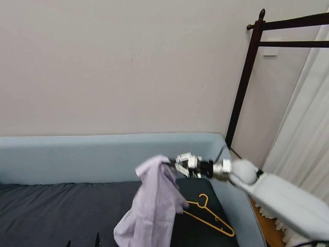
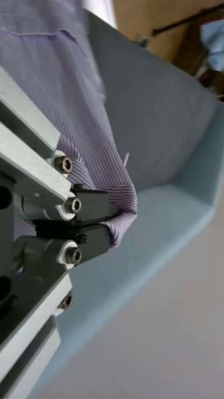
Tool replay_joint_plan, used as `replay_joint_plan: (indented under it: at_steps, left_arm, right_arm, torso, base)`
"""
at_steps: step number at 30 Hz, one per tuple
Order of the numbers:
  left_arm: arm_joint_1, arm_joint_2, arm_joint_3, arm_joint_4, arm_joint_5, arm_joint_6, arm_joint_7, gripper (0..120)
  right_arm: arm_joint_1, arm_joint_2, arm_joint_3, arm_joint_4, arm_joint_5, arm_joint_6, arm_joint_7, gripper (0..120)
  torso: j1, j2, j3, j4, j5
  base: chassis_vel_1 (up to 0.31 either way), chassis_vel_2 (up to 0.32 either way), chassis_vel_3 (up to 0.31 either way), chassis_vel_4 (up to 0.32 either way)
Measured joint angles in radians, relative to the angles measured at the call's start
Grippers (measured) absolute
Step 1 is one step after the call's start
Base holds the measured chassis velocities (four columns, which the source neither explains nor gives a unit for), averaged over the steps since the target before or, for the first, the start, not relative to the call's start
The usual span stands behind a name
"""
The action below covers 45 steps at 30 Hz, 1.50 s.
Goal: Pick up the clothes from the sofa and hang them on the clothes hanger.
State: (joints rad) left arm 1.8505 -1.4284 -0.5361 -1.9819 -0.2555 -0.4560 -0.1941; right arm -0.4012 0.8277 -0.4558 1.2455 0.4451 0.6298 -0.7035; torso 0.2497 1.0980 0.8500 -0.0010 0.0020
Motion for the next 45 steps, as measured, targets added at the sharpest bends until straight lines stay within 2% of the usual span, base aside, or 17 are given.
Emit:
replay_joint_plan:
  at_steps: [1, 3, 4, 6, 9, 15, 19, 20, 23, 27, 30, 32, 35, 38, 41, 42, 45]
  left_arm:
    - [-0.002, 0.001, -0.001, 0.002, -0.001, 0.0, 0.0, 97]
    - [-0.002, 0.001, -0.001, 0.002, -0.002, 0.001, -0.002, 97]
    - [-0.002, 0.001, -0.001, 0.004, -0.003, 0.002, -0.001, 97]
    - [-0.003, 0.001, 0.0, 0.007, -0.003, 0.002, -0.002, 97]
    - [-0.004, 0.001, 0.002, 0.01, -0.003, 0.002, -0.002, 97]
    - [-0.011, -0.004, 0.004, 0.012, -0.004, 0.003, -0.002, 97]
    - [-0.011, -0.011, -0.003, 0.004, -0.016, 0.003, -0.004, 97]
    - [-0.011, -0.011, -0.003, 0.004, -0.016, 0.003, -0.004, 97]
    - [-0.011, -0.017, -0.007, 0.004, -0.024, 0.0, -0.005, 97]
    - [-0.014, -0.022, -0.006, 0.006, -0.026, 0.0, -0.006, 97]
    - [-0.017, -0.025, -0.002, 0.01, -0.024, 0.0, -0.006, 97]
    - [-0.018, -0.025, 0.002, 0.012, -0.023, 0.0, -0.006, 97]
    - [-0.018, -0.025, 0.008, 0.02, -0.018, 0.0, -0.006, 97]
    - [-0.017, -0.024, 0.009, 0.024, -0.012, 0.0, -0.006, 97]
    - [-0.015, -0.021, 0.01, 0.027, 0.0, 0.002, -0.005, 97]
    - [-0.015, -0.021, 0.01, 0.027, 0.0, 0.002, -0.005, 97]
    - [-0.01, -0.017, 0.006, 0.027, 0.003, 0.007, -0.006, 97]
  right_arm:
    - [-0.036, 0.03, 0.033, -0.087, -0.069, 0.047, -0.017, 0]
    - [-0.046, 0.043, 0.047, -0.123, -0.096, 0.067, -0.024, 0]
    - [-0.062, 0.091, 0.1, -0.232, -0.172, 0.132, -0.049, 0]
    - [-0.062, 0.14, 0.16, -0.339, -0.25, 0.188, -0.079, 0]
    - [-0.033, 0.167, 0.177, -0.373, -0.235, 0.186, -0.068, 0]
    - [0.116, 0.175, 0.09, -0.215, -0.073, 0.056, 0.021, 0]
    - [0.356, 0.21, -0.064, -0.018, 0.098, -0.043, 0.107, 0]
    - [0.356, 0.21, -0.064, -0.018, 0.098, -0.043, 0.107, 0]
    - [0.56, 0.248, -0.14, 0.054, 0.227, -0.091, 0.139, 0]
    - [0.702, 0.271, -0.17, 0.089, 0.308, -0.115, 0.148, 0]
    - [0.716, 0.253, -0.172, 0.12, 0.315, -0.119, 0.147, 0]
    - [0.682, 0.216, -0.173, 0.144, 0.296, -0.115, 0.144, 0]
    - [0.473, 0.135, -0.143, 0.134, 0.198, -0.055, 0.12, 0]
    - [0.323, 0.122, -0.114, 0.079, 0.146, -0.007, 0.097, 0]
    - [0.078, 0.177, -0.006, -0.093, 0.068, 0.082, 0.073, 0]
    - [0.078, 0.177, -0.006, -0.093, 0.068, 0.082, 0.073, 0]
    - [-0.083, 0.254, 0.113, -0.289, 0.011, 0.134, 0.041, 0]
  torso:
    - [0.0, 0.0, 0.0, 0.0002, -0.0001]
    - [0.0, 0.0, 0.0, 0.0002, -0.0005]
    - [0.0, 0.0, 0.0, 0.0006, -0.0007]
    - [0.0, 0.0, 0.0, 0.0008, -0.0006]
    - [0.0, 0.0, 0.0, 0.0006, -0.0006]
    - [0.0, 0.0, 0.0, 0.0009, -0.0013]
    - [0.0, 0.0, 0.0, 0.0012, -0.0013]
    - [0.0, 0.0, 0.0, 0.0012, -0.0013]
    - [0.0, 0.0, 0.0, 0.0014, -0.0017]
    - [0.0, 0.0, 0.0, 0.0012, -0.0018]
    - [0.0, 0.0, 0.0, 0.0013, -0.0017]
    - [0.0, 0.0, 0.0, 0.0012, -0.0016]
    - [0.0, 0.0, 0.0, -0.0001, -0.0007]
    - [0.0, 0.0, 0.0, -0.0003, 0.0]
    - [0.0, 0.0, 0.0, 0.0008, -0.0009]
    - [0.0, 0.0, 0.0, 0.0008, -0.0009]
    - [0.0, 0.0, 0.0, 0.0008, 0.0006]
  base:
    - [0.0, 0.0, 0.0, 0.0]
    - [0.0, 0.0, 0.0, 0.0]
    - [0.0, 0.0, 0.0, 0.0]
    - [0.0, 0.0, 0.0, 0.0]
    - [0.0, 0.0, 0.0, 0.0]
    - [0.0, 0.0, 0.0, 0.0]
    - [0.0, 0.0, 0.0, 0.0]
    - [0.0, 0.0, 0.0, 0.0]
    - [0.0, 0.0, 0.0, 0.0]
    - [0.0, 0.0, 0.0, 0.0]
    - [0.0, 0.0, 0.0, 0.0]
    - [0.0, 0.0, 0.0, 0.0]
    - [0.0, 0.0, 0.0, 0.0]
    - [0.0, 0.0, 0.0, 0.0]
    - [0.0, 0.0, 0.0, 0.0]
    - [0.0, 0.0, 0.0, 0.0]
    - [0.0, 0.0, 0.0, 0.0]
